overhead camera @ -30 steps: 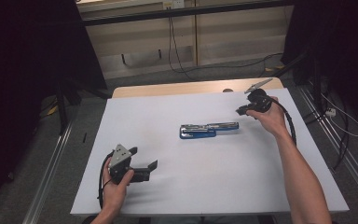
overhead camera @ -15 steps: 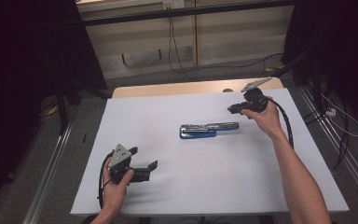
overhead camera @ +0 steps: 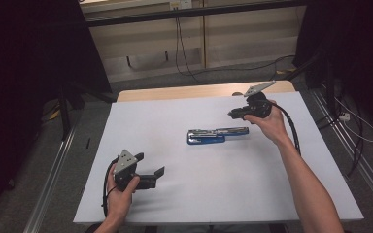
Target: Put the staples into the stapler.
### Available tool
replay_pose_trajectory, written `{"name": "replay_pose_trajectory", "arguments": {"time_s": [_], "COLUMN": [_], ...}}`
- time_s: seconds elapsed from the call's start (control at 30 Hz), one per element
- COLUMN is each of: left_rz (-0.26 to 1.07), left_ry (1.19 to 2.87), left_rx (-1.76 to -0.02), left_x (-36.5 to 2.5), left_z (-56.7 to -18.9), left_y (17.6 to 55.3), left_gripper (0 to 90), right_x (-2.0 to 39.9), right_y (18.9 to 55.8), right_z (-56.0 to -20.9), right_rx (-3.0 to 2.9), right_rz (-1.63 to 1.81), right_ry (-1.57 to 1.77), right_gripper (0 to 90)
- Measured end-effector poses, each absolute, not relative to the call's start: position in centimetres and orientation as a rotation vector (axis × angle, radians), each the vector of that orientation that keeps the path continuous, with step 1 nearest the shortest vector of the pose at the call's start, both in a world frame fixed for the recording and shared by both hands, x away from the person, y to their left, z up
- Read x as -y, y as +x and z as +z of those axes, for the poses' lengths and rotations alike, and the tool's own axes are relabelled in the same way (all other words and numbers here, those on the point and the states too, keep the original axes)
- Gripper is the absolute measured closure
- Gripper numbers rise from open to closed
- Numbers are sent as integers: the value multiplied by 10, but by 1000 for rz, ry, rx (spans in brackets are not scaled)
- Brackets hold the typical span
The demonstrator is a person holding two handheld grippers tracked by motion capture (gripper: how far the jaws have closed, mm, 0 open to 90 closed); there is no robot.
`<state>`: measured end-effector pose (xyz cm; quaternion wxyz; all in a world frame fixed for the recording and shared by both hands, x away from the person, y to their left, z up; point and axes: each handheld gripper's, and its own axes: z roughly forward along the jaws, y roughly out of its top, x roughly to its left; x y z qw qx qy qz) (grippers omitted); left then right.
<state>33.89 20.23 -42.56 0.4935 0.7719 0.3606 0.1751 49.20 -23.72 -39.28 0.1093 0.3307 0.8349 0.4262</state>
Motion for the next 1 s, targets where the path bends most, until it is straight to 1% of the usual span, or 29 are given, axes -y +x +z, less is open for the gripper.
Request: {"name": "replay_pose_trajectory", "arguments": {"time_s": [1.0], "left_rz": [423], "left_ry": [1873], "left_rx": [-869], "left_x": [-202], "left_z": [-425], "left_y": [339], "left_gripper": [47], "right_x": [190], "right_y": [496], "right_z": [-393], "right_rx": [-2570], "right_rz": [1306], "right_ry": [789], "right_gripper": [793]}}
